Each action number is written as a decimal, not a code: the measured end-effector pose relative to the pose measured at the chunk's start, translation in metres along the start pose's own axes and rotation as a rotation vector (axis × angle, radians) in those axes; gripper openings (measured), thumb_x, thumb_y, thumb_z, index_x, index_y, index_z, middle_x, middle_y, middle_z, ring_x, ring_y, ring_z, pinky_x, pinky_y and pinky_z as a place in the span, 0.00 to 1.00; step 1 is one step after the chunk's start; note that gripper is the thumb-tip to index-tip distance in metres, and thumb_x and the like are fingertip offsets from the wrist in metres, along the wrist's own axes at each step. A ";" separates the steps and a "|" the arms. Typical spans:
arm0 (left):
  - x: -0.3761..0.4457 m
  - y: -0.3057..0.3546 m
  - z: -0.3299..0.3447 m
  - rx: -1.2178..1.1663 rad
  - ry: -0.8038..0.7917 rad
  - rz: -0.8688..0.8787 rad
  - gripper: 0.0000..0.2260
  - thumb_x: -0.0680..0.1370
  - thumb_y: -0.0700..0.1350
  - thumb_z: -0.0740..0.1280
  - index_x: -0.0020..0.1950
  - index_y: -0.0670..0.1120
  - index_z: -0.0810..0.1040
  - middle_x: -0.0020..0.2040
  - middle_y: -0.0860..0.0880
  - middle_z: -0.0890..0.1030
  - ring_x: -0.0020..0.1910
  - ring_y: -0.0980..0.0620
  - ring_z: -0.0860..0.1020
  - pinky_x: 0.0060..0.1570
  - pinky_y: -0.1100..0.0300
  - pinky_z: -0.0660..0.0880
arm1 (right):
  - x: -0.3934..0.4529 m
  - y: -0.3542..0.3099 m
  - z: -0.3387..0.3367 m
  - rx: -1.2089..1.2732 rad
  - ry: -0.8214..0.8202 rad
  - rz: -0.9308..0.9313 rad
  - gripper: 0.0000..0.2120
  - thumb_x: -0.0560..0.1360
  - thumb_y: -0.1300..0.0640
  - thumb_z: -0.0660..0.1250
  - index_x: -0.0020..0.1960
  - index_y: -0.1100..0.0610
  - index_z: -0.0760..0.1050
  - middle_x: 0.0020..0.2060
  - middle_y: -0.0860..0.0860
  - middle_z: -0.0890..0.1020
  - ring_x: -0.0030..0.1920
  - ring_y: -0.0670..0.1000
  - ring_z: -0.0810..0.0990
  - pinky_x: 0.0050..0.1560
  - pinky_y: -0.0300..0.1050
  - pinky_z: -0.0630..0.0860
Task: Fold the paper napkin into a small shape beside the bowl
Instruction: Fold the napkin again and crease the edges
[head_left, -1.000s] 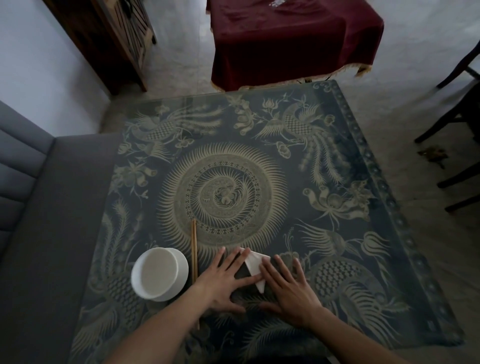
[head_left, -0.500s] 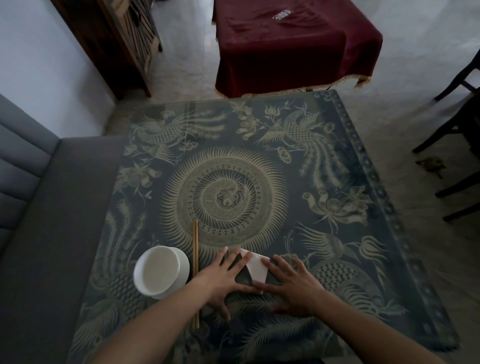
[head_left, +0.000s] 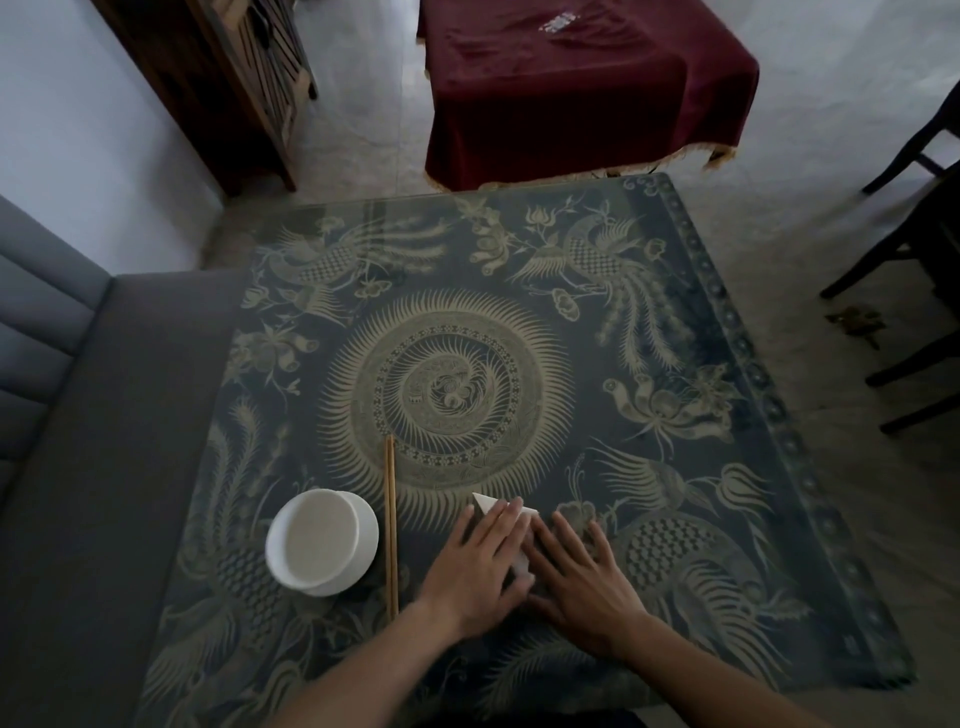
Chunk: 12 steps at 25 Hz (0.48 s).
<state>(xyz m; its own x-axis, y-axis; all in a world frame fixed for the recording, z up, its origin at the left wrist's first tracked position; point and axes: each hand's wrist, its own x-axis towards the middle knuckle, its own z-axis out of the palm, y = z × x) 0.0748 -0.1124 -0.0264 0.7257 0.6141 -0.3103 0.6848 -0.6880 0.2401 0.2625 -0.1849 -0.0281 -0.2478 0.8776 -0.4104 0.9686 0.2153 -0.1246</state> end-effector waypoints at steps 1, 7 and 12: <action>0.005 0.003 0.002 0.012 -0.037 -0.023 0.33 0.81 0.64 0.43 0.80 0.47 0.43 0.81 0.50 0.40 0.77 0.54 0.34 0.76 0.43 0.40 | 0.000 -0.001 0.003 0.004 0.007 0.002 0.35 0.79 0.33 0.45 0.79 0.52 0.51 0.78 0.52 0.51 0.76 0.54 0.42 0.68 0.65 0.42; 0.008 -0.011 0.013 0.047 -0.125 -0.072 0.31 0.79 0.65 0.35 0.78 0.51 0.34 0.79 0.54 0.33 0.74 0.56 0.29 0.73 0.42 0.31 | 0.004 0.003 0.001 -0.005 0.000 -0.018 0.35 0.77 0.29 0.43 0.78 0.45 0.43 0.78 0.51 0.47 0.77 0.58 0.44 0.71 0.69 0.48; 0.002 -0.043 0.004 0.128 -0.120 -0.212 0.31 0.81 0.62 0.39 0.79 0.48 0.37 0.78 0.53 0.33 0.76 0.53 0.32 0.73 0.42 0.31 | 0.004 0.007 -0.005 -0.008 -0.097 -0.039 0.33 0.75 0.28 0.46 0.77 0.40 0.50 0.78 0.54 0.51 0.76 0.60 0.51 0.68 0.70 0.54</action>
<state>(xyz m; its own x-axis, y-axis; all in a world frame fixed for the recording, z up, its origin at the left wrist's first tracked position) 0.0463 -0.0830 -0.0413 0.5490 0.7047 -0.4495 0.8010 -0.5971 0.0423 0.2688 -0.1777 -0.0265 -0.2856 0.8232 -0.4907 0.9583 0.2521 -0.1347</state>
